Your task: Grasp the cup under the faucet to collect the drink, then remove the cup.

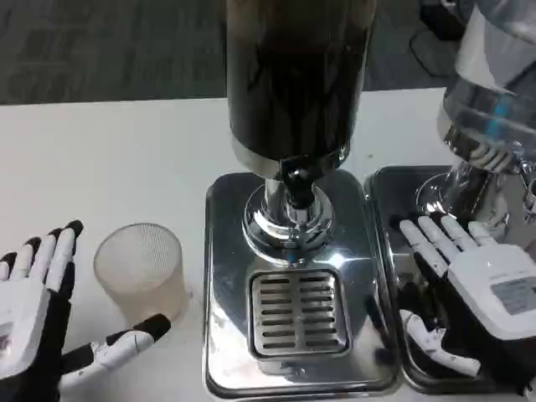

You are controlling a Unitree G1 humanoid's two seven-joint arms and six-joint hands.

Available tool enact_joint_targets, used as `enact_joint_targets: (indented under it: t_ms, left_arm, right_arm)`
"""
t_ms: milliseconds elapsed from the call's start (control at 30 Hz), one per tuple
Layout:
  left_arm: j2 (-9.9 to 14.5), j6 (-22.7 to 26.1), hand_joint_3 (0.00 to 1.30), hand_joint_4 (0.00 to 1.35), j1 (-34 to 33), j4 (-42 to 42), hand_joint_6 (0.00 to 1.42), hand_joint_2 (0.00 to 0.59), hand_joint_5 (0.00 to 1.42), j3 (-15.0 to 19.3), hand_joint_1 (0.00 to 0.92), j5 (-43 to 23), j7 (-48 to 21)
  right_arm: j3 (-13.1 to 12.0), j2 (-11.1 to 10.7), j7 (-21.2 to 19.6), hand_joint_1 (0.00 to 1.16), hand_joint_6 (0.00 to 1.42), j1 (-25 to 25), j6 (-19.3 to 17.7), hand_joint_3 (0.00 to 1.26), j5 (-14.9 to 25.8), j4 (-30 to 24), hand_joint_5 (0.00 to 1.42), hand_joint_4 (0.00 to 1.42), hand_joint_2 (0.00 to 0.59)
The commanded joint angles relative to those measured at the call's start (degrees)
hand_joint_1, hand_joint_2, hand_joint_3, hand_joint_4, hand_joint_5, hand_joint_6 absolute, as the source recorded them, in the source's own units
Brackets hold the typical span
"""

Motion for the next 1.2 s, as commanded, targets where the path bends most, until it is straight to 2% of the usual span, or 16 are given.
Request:
enact_joint_targets:
  t_ms: [33, 567, 700, 833, 967, 1100, 1200]
  left_arm:
    - [-0.13, 0.55, 0.0, 0.0, 0.87, -1.22, 0.0, 0.0, 0.0, -0.25, 0.0, 0.66, -0.38]
    - [-0.72, -0.29, 0.0, 0.0, 1.2, -2.32, 0.0, 0.0, 0.0, 0.69, 0.0, -0.49, 1.25]
    - [-1.73, -0.62, 0.0, 0.0, -0.1, -3.14, 0.0, 0.001, 0.0, 3.05, 0.0, -3.76, 1.69]
    - [-0.35, 0.69, 0.0, 0.0, -3.13, -2.68, 0.0, 0.0, 0.0, 5.29, 0.0, -10.96, -5.91]
    - [-0.47, -2.76, 0.0, 0.0, -5.03, -1.34, 0.0, 0.0, 0.0, 8.36, 0.0, -14.72, -3.54]
    - [0.64, -5.44, 0.08, 0.08, -7.74, 1.36, 0.12, 0.002, 0.12, 9.85, 0.0, -17.1, -3.86]
    - [2.31, -8.66, 0.0, 0.0, -8.41, 4.56, 0.02, 0.0, 0.01, 9.53, 0.0, -22.48, -8.2]
  right_arm:
    - [-0.57, -0.01, -1.13, 0.07, 0.0, 1.4, -0.45, 0.0, -0.05, -0.72, 0.0, 0.0, 0.497]
    - [-0.31, 1.65, -0.22, 0.05, 0.0, 2.8, 0.89, 0.0, -0.34, -1.85, 0.0, 0.0, 0.51]
    - [0.22, 2.54, 1.09, 0.04, 0.0, 1.86, 2.51, 0.0, -1.48, -2.62, 0.0, 0.0, 0.514]
    - [0.72, 4.15, 1.07, 0.07, 0.0, 2.84, 4.36, 0.0, -2.25, -3.43, 0.0, 0.0, 0.504]
    - [1.65, 5.72, 1.03, 0.09, 0.0, 3.42, 5.6, 0.0, -3.32, -3.91, 0.0, 0.0, 0.517]
    - [2.3, 6.91, 1.12, 0.09, 0.0, 3.34, 6.69, 0.0, -4.2, -3.99, 0.0, 0.0, 0.52]
    - [2.71, 7.16, 1.23, 0.1, 0.0, 3.15, 6.88, 0.0, -4.9, -4.12, 0.0, 0.0, 0.521]
